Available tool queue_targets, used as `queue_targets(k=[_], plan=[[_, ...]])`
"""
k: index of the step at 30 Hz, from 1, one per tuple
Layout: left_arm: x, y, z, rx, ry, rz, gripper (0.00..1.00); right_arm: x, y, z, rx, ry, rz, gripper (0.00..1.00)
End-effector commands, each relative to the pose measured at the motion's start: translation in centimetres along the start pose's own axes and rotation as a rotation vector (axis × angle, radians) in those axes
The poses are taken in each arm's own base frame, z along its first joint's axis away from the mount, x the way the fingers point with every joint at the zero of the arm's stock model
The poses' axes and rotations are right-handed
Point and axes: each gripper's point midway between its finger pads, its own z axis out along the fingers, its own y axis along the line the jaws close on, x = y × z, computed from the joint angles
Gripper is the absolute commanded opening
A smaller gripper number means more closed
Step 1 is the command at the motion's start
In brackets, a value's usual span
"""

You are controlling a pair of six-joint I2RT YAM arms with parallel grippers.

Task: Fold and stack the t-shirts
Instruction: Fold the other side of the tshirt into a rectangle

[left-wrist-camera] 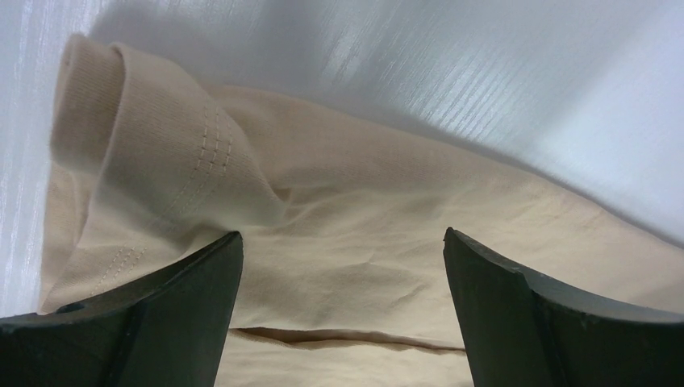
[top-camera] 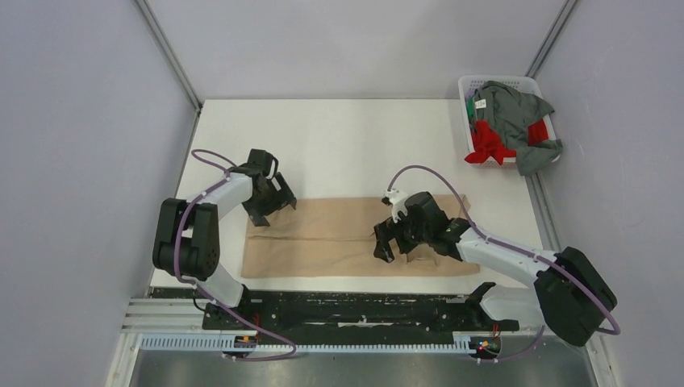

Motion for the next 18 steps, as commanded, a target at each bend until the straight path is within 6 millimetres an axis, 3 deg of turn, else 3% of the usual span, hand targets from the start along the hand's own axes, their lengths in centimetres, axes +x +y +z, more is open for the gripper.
queue_targets(k=[1, 5, 8, 14, 18], plan=[[-0.6, 1.0, 1.0, -0.043, -0.024, 0.028, 1.0, -2.4, 6.1, -1.6, -0.205, -0.105, -0.083, 0.98], [-0.6, 1.2, 1.0, -0.051, -0.024, 0.027, 1.0, -1.0, 11.8, -3.0, -0.431, -0.066, -0.193, 0.98], [-0.3, 1.2, 0.9, -0.046, -0.016, 0.022, 1.0, 0.2, 13.4, -2.5, -0.449, -0.042, -0.279, 0.98], [0.0, 1.1, 0.5, -0.03, -0.013, 0.026, 1.0, -2.5, 11.1, -2.6, -0.257, -0.14, -0.252, 0.98], [0.2, 0.9, 0.3, -0.012, -0.007, 0.033, 1.0, -4.3, 7.3, -3.6, -0.067, -0.258, -0.166, 0.98]])
